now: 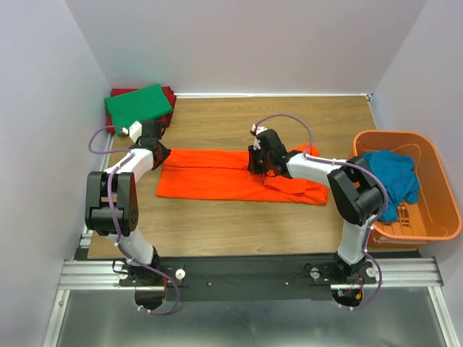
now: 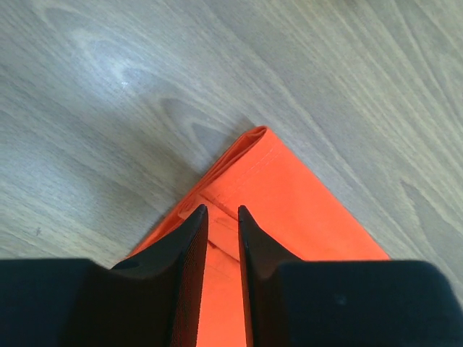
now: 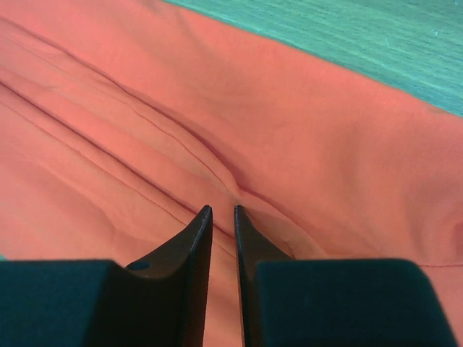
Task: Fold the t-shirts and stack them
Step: Fold the other side of the tshirt into a rectangle
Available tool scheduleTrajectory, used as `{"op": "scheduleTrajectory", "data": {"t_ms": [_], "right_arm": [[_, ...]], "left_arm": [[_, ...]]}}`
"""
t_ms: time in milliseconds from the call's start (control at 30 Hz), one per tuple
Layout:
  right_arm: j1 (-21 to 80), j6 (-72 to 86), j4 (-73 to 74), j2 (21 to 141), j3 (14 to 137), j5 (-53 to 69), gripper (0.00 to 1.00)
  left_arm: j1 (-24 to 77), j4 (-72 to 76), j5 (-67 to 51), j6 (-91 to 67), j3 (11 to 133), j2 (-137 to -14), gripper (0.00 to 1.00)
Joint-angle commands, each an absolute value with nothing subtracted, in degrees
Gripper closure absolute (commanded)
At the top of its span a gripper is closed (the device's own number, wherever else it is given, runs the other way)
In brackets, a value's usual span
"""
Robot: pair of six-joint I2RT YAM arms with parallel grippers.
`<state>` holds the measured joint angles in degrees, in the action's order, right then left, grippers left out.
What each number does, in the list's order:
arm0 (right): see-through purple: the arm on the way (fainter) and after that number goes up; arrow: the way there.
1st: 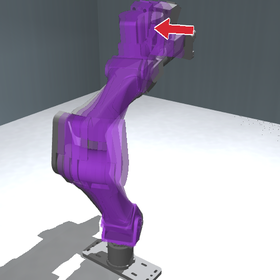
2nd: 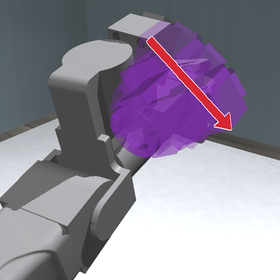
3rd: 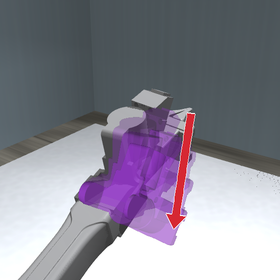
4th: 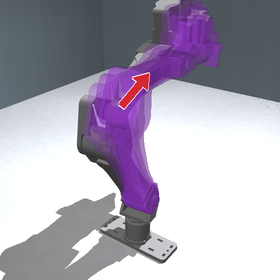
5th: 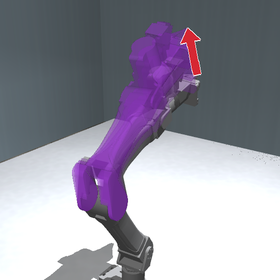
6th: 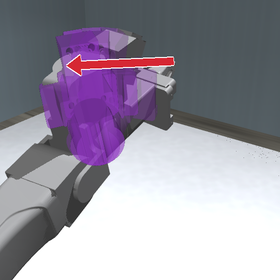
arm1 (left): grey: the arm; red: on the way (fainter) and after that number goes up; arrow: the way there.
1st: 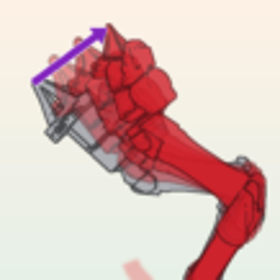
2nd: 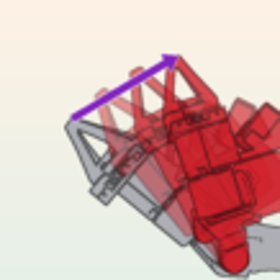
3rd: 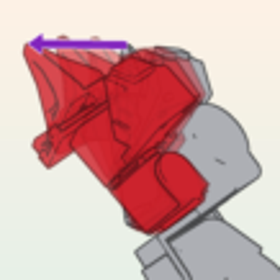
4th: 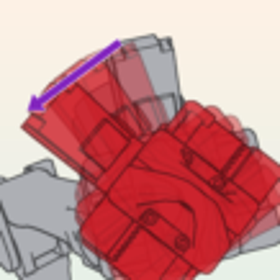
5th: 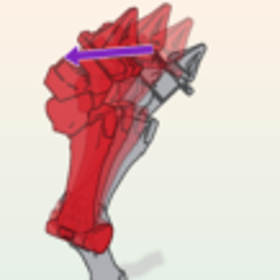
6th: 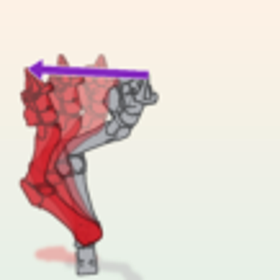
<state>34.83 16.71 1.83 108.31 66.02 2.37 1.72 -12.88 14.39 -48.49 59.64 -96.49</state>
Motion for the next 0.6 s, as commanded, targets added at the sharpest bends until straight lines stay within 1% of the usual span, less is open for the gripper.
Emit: {"op": "scheduleTrajectory", "data": {"t_ms": [0, 567], "right_arm": [[35.2, 17.1, 0.5, 108.5, 67.0, 4.0, 0.75], [35.3, 17.7, 0.5, 112.1, 70.2, 6.3, 0.74]], "left_arm": [[1.3, -13.9, 16.3, -49.5, 58.7, -96.3, 0.67], [1.3, -13.7, 16.1, -50.2, 58.1, -99.5, 0.67]]}}
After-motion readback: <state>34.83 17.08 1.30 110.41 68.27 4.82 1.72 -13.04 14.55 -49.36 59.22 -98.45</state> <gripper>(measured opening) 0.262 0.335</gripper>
